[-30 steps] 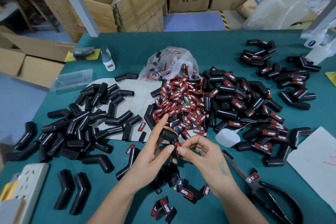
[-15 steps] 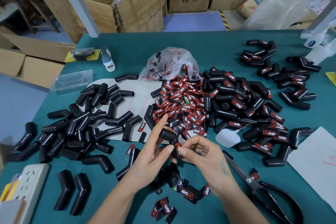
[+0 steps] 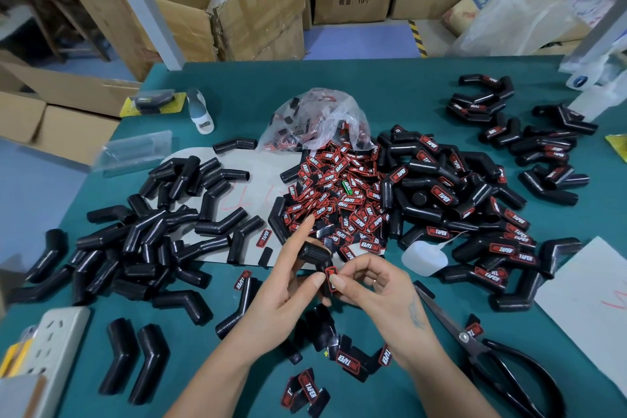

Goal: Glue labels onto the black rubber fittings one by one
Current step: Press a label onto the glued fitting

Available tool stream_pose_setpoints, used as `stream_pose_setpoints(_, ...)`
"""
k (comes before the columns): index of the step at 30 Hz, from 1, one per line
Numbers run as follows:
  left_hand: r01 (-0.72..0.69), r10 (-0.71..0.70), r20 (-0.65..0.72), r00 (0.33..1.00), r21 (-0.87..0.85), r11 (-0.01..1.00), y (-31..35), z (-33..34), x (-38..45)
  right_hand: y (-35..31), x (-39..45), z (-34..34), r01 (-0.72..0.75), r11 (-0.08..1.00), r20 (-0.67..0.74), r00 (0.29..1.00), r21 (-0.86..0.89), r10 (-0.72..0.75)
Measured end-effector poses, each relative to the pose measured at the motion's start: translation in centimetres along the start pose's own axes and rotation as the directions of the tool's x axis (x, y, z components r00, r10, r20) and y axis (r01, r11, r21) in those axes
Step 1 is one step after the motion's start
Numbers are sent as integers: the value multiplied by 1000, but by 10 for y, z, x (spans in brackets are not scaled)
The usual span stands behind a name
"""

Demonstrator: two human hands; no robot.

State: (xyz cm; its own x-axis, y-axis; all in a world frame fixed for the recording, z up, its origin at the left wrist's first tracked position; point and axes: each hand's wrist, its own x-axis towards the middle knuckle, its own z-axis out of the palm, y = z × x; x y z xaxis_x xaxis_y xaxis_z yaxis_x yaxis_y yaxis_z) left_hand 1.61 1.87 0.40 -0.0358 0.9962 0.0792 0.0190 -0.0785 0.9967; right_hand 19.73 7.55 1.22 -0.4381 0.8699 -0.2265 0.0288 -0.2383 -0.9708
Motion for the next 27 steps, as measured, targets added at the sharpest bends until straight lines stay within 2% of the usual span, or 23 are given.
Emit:
stream_pose_setpoints(12, 71, -60, -99, 993, 114, 991, -1, 2, -4, -4, -3, 1, 11, 1000, -18, 1000, -24, -11)
stream_pose_setpoints(16, 28, -18, -97, 995, 106, 994, 2, 4, -3, -5, -3, 0, 11, 1000, -17, 1000, -22, -12)
stream_pose_setpoints(27, 33, -26, -122, 992, 58, 998, 3, 8, -1, -6, -2, 2, 28, 999, -33, 999, -33, -29)
